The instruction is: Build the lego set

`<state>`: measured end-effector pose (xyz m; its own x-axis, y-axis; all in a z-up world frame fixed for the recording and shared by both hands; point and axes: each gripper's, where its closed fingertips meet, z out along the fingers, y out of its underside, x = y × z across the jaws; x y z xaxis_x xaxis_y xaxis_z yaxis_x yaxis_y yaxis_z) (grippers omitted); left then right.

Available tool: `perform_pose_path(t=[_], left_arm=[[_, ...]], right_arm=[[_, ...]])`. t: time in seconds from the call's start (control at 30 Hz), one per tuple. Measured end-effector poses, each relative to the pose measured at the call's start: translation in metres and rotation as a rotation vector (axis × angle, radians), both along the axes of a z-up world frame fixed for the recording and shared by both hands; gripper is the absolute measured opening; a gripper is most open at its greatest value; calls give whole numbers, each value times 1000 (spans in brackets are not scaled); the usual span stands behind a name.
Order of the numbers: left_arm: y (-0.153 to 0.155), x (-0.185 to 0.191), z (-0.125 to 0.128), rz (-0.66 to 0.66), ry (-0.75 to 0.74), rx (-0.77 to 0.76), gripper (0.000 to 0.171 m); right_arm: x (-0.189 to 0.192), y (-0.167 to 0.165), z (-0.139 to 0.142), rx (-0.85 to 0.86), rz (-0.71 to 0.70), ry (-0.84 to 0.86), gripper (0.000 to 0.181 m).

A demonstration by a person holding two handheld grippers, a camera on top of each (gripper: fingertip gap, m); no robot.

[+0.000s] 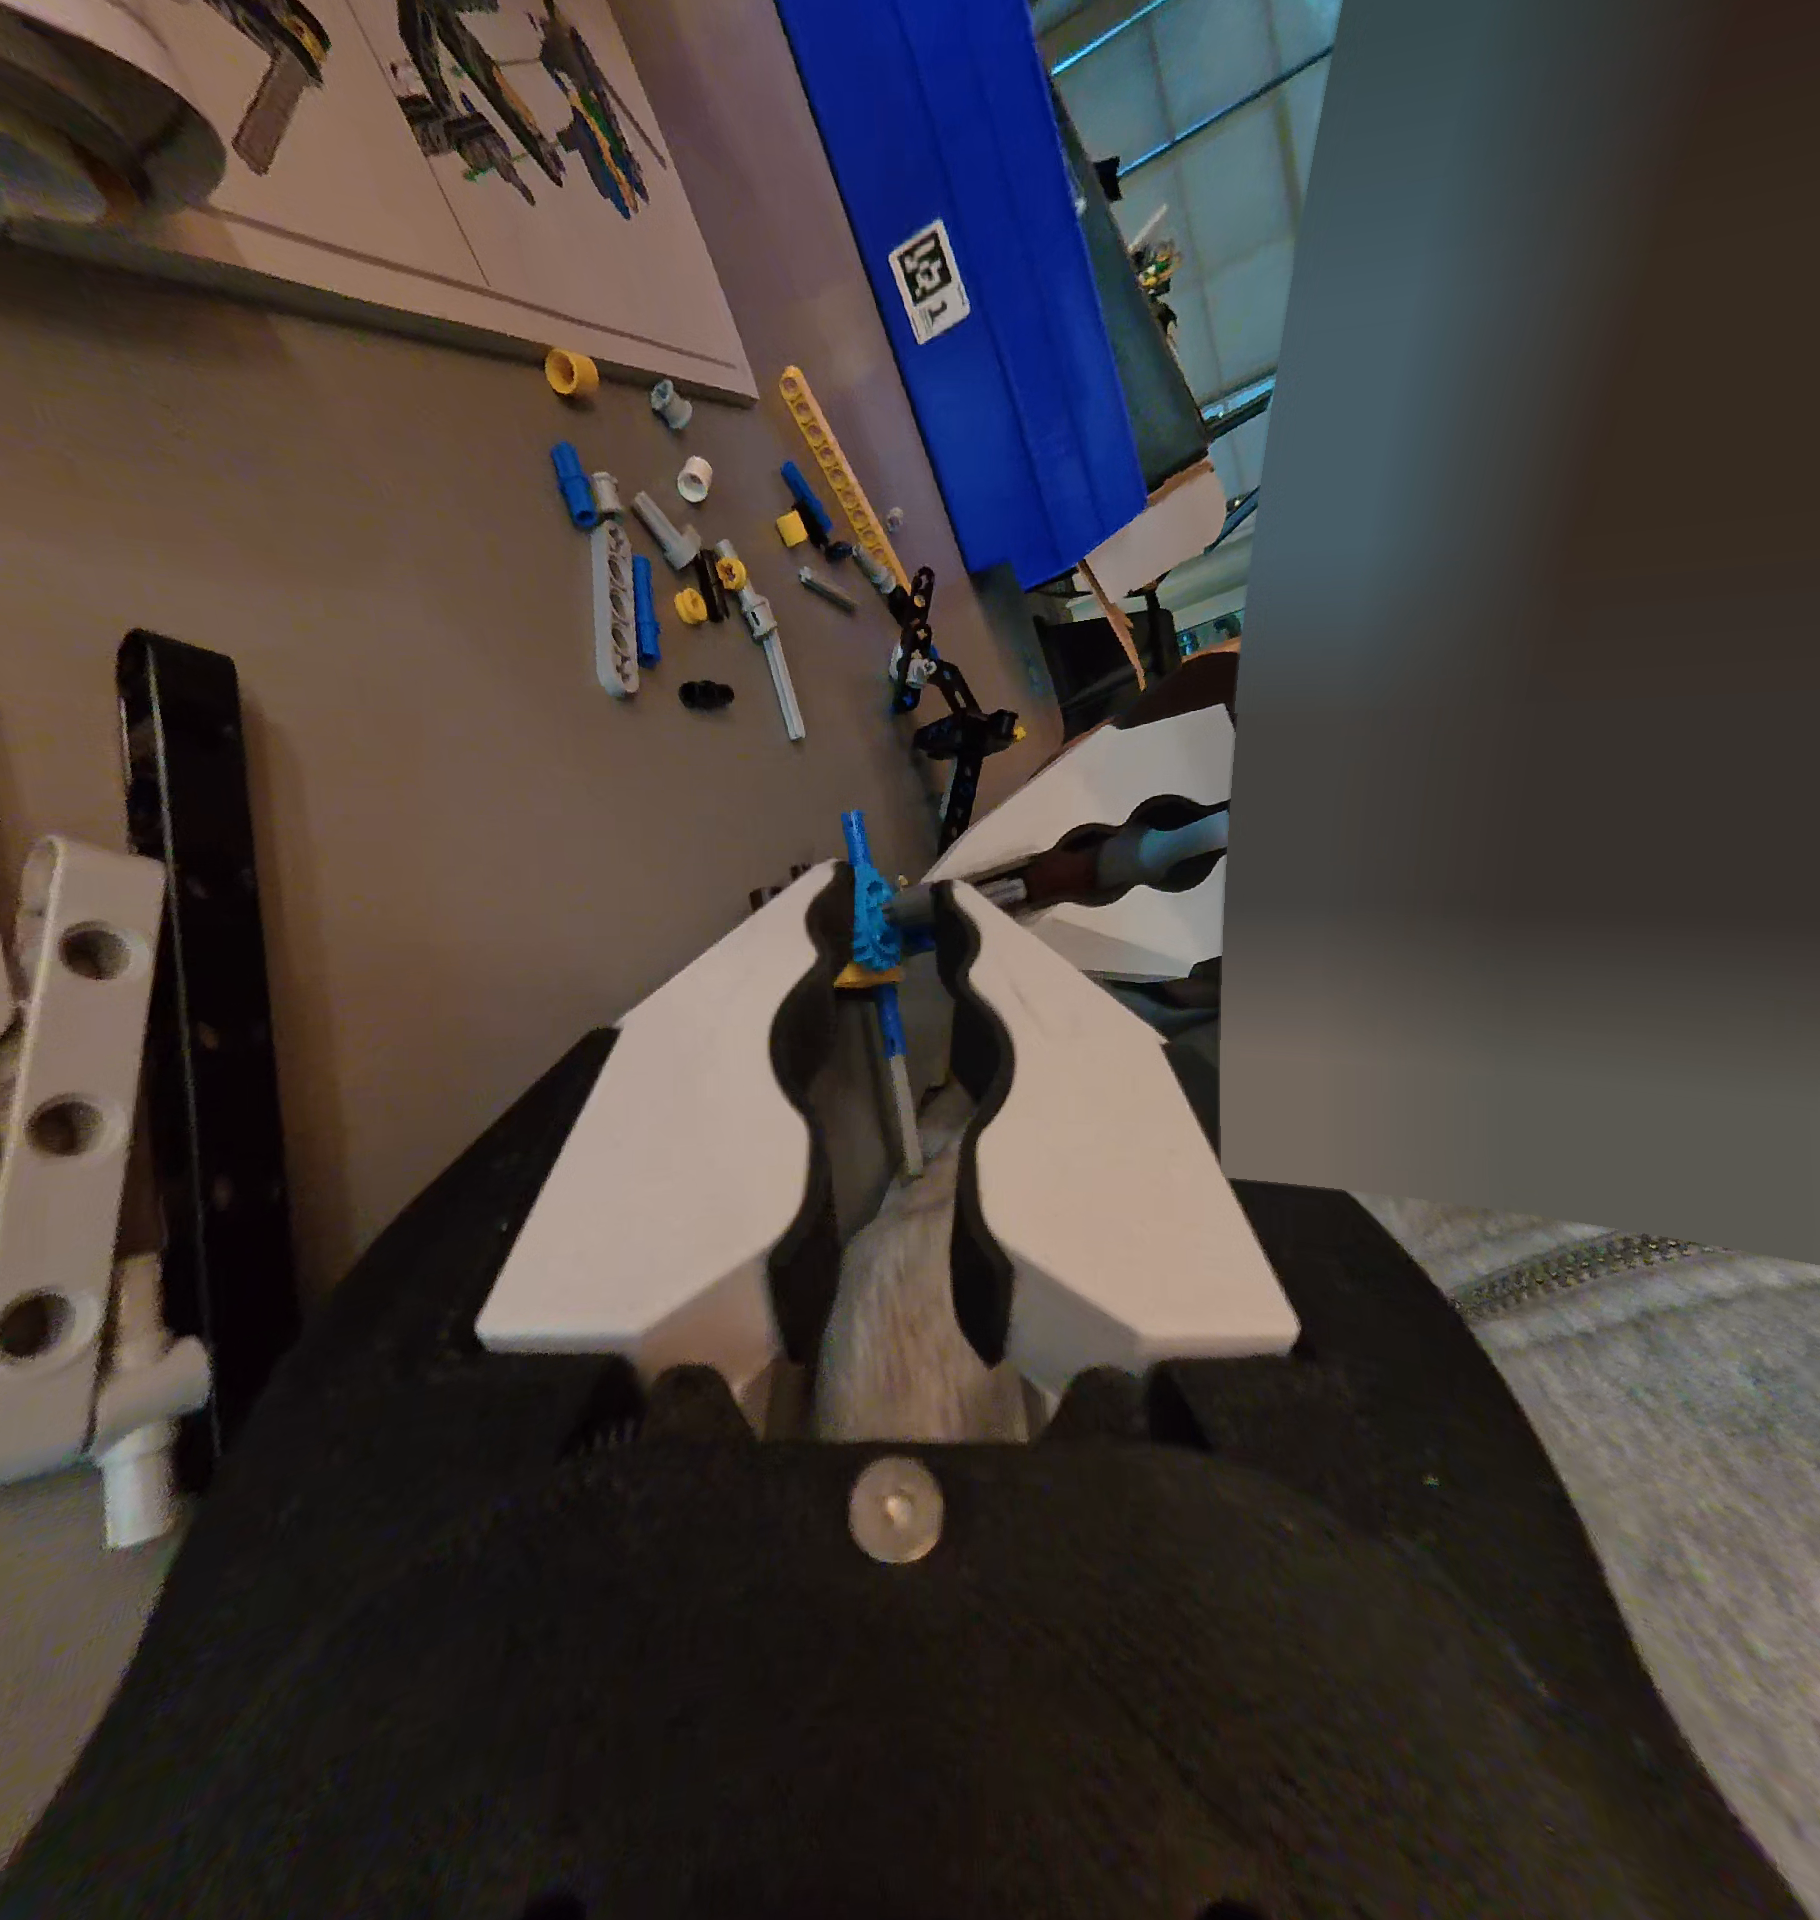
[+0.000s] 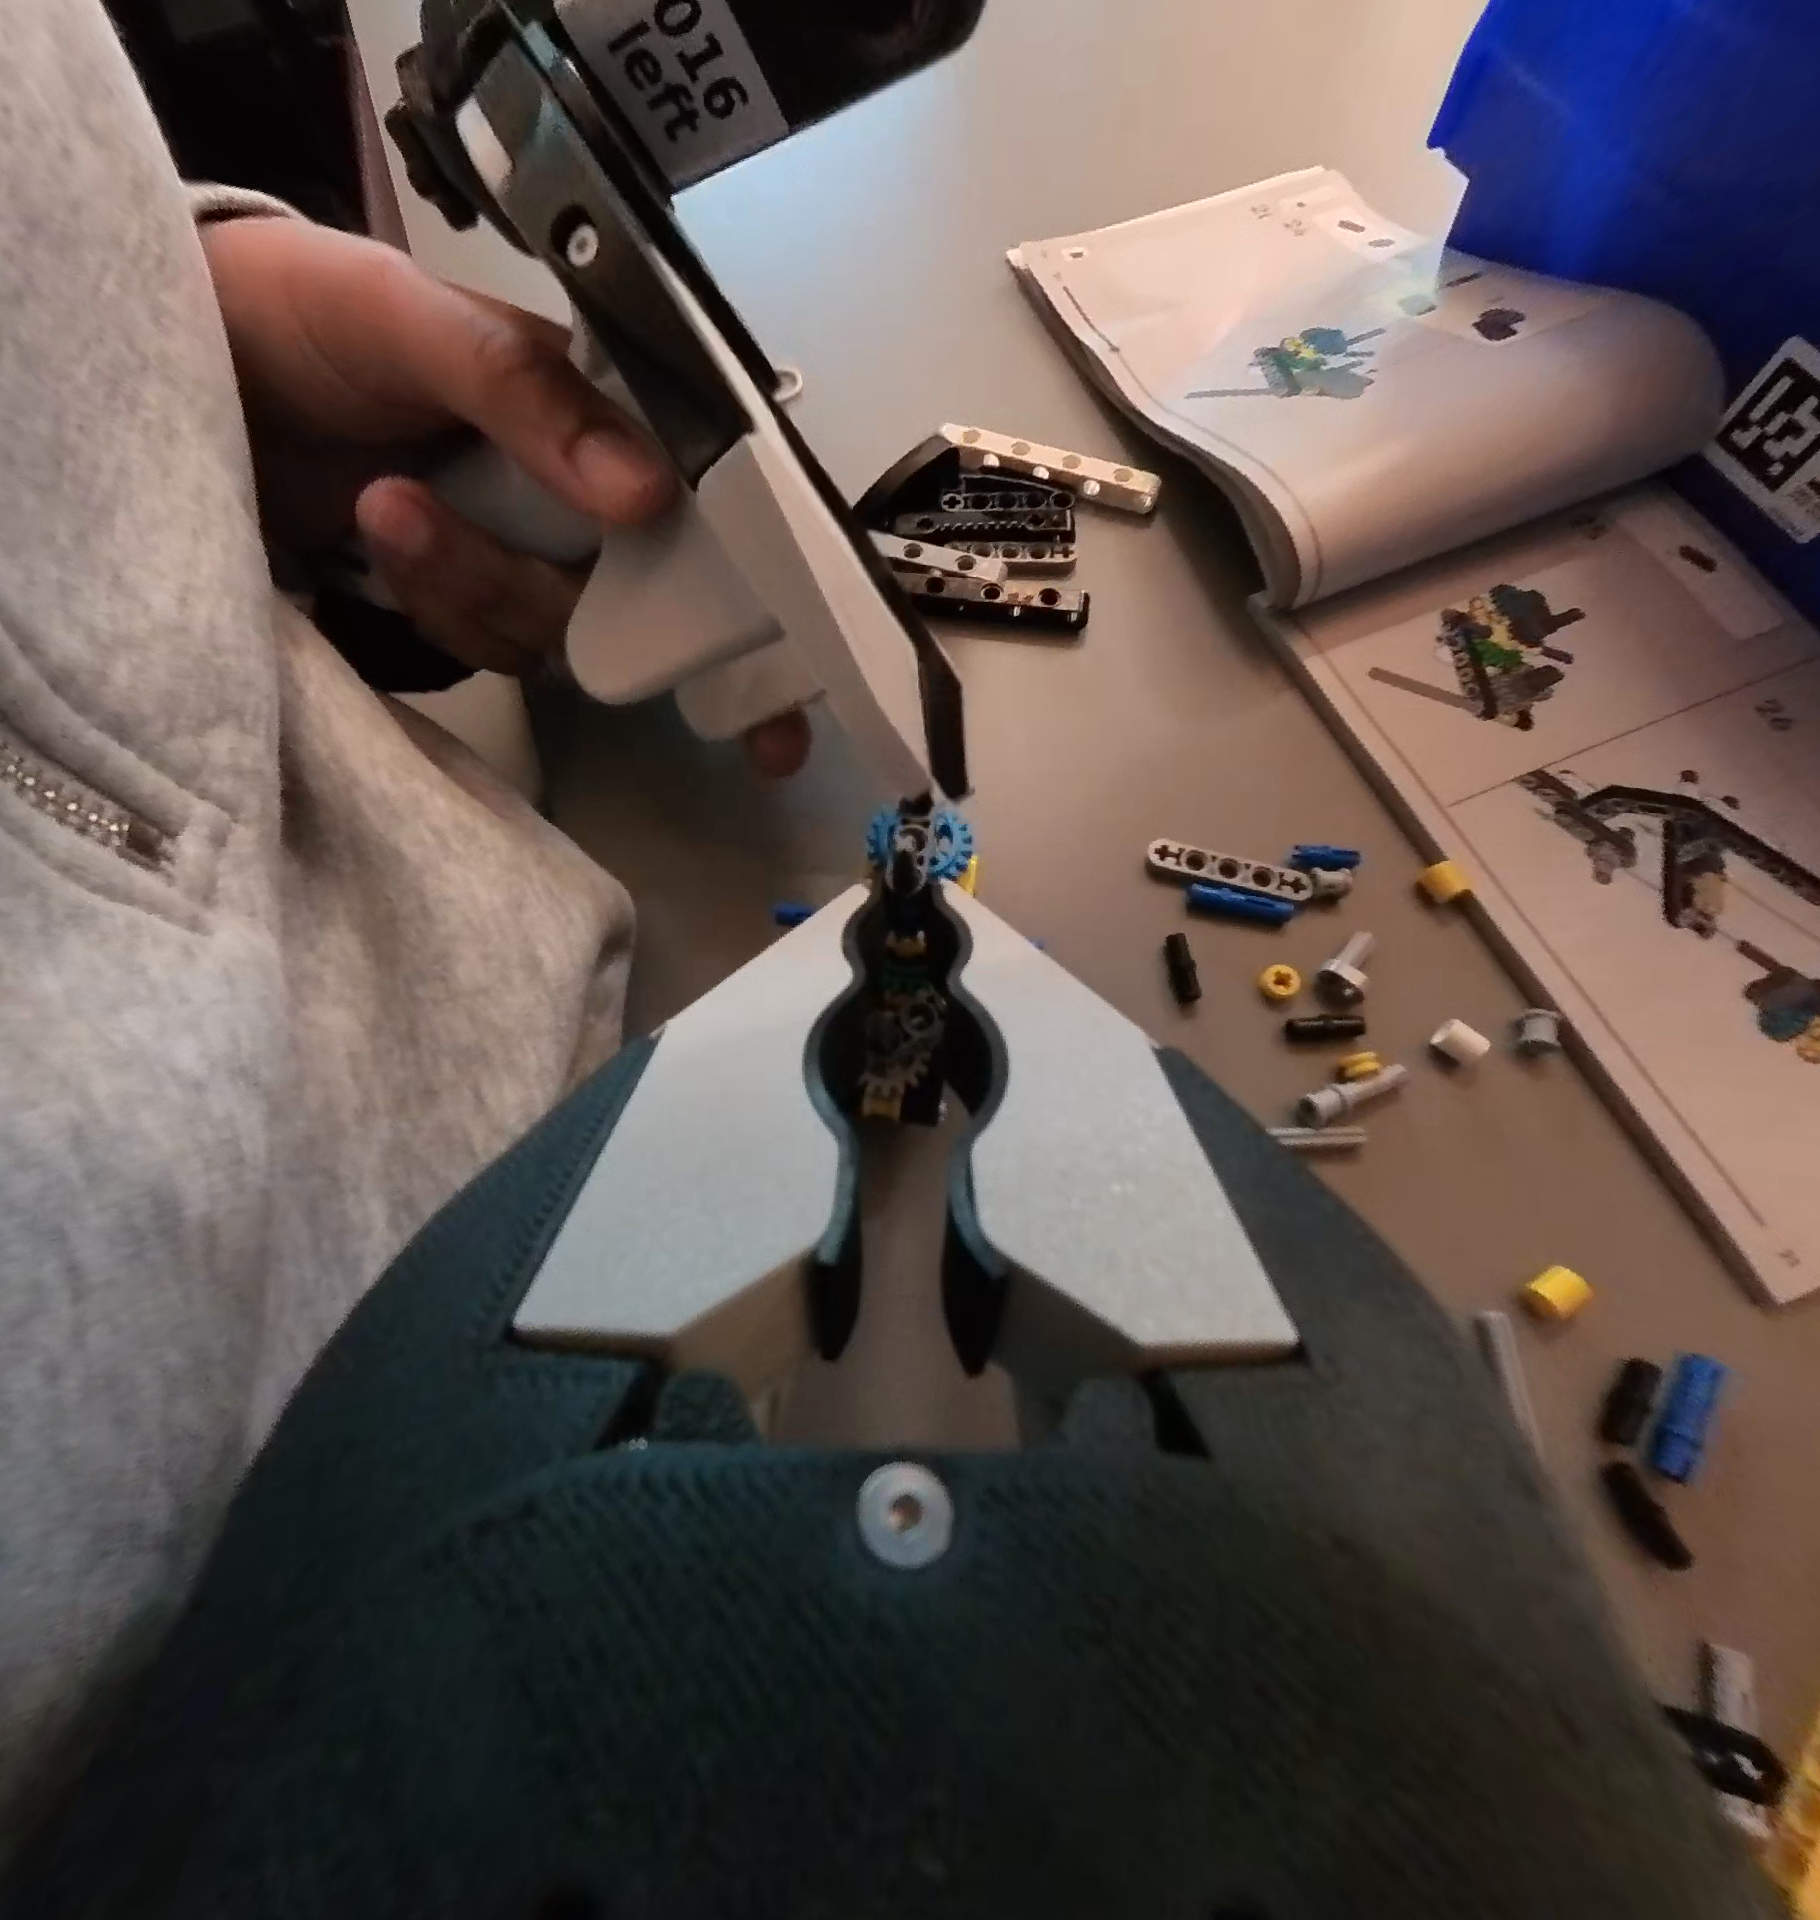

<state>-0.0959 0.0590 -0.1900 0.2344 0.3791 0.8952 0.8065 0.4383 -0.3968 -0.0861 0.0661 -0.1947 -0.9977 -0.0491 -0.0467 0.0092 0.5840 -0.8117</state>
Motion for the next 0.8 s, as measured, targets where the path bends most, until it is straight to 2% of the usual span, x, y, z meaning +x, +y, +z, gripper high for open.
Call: perform_pose_path(t=[0.8], left_arm=[[1, 4, -5, -22, 0, -11, 18]], right_arm=[[0, 0, 0, -13, 5, -54, 6]])
